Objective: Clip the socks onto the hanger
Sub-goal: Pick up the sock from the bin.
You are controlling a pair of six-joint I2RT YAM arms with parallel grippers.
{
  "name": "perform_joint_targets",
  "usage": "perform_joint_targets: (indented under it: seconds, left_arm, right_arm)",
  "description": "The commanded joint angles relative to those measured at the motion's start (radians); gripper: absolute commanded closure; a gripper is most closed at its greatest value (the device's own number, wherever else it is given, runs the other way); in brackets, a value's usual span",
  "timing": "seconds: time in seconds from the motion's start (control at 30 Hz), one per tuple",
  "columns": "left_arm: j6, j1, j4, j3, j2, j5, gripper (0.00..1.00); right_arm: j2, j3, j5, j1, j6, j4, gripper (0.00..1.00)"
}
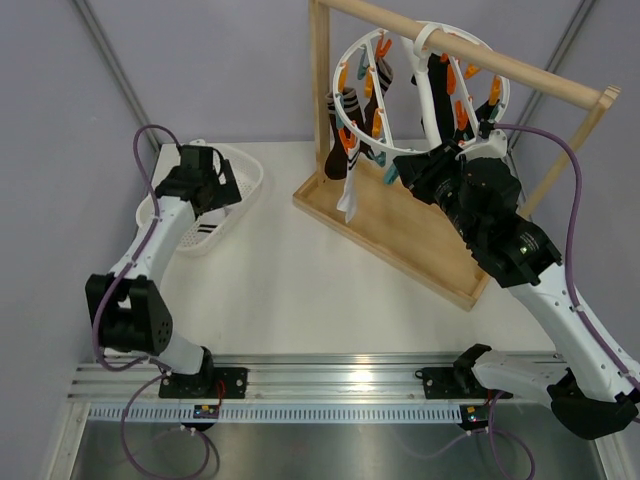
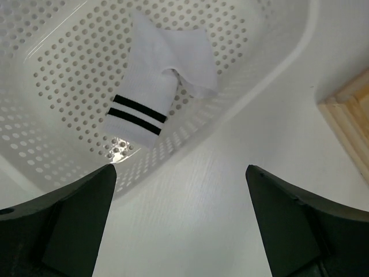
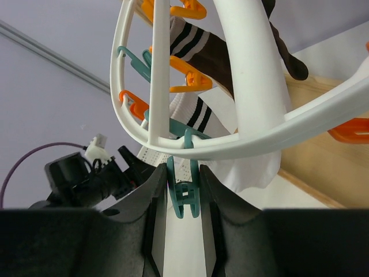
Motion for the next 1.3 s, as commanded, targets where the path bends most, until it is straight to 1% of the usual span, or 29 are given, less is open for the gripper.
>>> perform_joint_targets:
  seconds: [0.0,0.07,0.1,0.17,0.27,0.33,0.37,0.4,0.43,0.57,0.73,0.87,0.93,0.97,1.0,1.07,1.1,1.13,1.2,1.23,1.27]
  left_arm:
    - [0.010,0.067,-0.078,0.111,0.113,0.040,0.02]
    - [-0.016,0.113,-0.085,0.140,0.185,0.054,0.05]
    - [-0.027,0.127,-0.076,0.143,0.201,0.077,0.10]
    - [-0.056,0.158,-0.062,0.140,0.236,0.089,0.12]
    - [-0.071,0.178,-0.046,0.142,0.271,0.085,0.15]
    - [-0.074,0.188,-0.055,0.150,0.319,0.089,0.20]
    - [-0.077,0.198,-0.059,0.153,0.336,0.086,0.21]
    - [-0.079,0.202,-0.057,0.151,0.360,0.098,0.22]
    - [-0.076,0.207,-0.053,0.151,0.374,0.100,0.25]
    - [-0.070,0.208,-0.052,0.162,0.437,0.086,0.27]
    - [-0.063,0.213,-0.072,0.215,0.521,0.069,0.34]
    - [-0.056,0.213,-0.098,0.265,0.578,0.057,0.38]
    - [-0.051,0.213,-0.114,0.278,0.600,0.055,0.43]
    - [-0.050,0.213,-0.118,0.283,0.613,0.057,0.46]
    - [-0.050,0.215,-0.117,0.282,0.616,0.058,0.56]
    - [-0.050,0.213,-0.109,0.263,0.613,0.063,0.71]
    - [-0.050,0.215,-0.103,0.256,0.606,0.066,0.77]
    - [-0.048,0.213,-0.095,0.246,0.598,0.066,0.85]
    - [-0.045,0.215,-0.082,0.231,0.583,0.063,0.93]
    - [-0.045,0.215,-0.082,0.231,0.580,0.062,1.00]
    - [-0.044,0.216,-0.082,0.231,0.574,0.061,1.00]
  right_arm:
    - [-0.011,-0.021,-0.072,0.001,-0.011,-0.062,1.00]
    - [-0.013,-0.029,-0.075,0.001,-0.016,-0.061,1.00]
    - [-0.017,-0.032,-0.072,0.001,-0.019,-0.058,1.00]
    - [-0.019,-0.040,-0.071,0.001,-0.023,-0.053,1.00]
    - [-0.025,-0.044,-0.072,0.001,-0.028,-0.047,1.00]
    - [-0.029,-0.047,-0.071,0.001,-0.033,-0.042,1.00]
    - [-0.029,-0.051,-0.071,0.001,-0.036,-0.041,1.00]
    - [-0.031,-0.052,-0.071,0.001,-0.036,-0.038,1.00]
    - [-0.031,-0.054,-0.071,0.001,-0.039,-0.035,1.00]
    - [-0.031,-0.066,-0.072,0.001,-0.040,-0.025,1.00]
    - [-0.031,-0.070,-0.078,0.001,-0.045,-0.019,1.00]
    - [-0.029,-0.075,-0.078,0.001,-0.043,-0.015,1.00]
    - [-0.034,-0.077,-0.077,0.001,-0.043,-0.013,1.00]
    - [-0.036,-0.080,-0.075,0.001,-0.043,-0.011,1.00]
    - [-0.037,-0.080,-0.074,0.001,-0.042,-0.011,1.00]
    - [-0.040,-0.081,-0.072,0.001,-0.042,-0.011,1.00]
    - [-0.042,-0.081,-0.074,0.001,-0.042,-0.013,1.00]
    - [-0.042,-0.081,-0.074,0.001,-0.042,-0.010,1.00]
    - [-0.043,-0.081,-0.072,0.001,-0.042,-0.010,1.00]
    - [-0.043,-0.081,-0.072,0.001,-0.043,-0.010,1.00]
    - [-0.045,-0.081,-0.072,0.001,-0.043,-0.010,1.00]
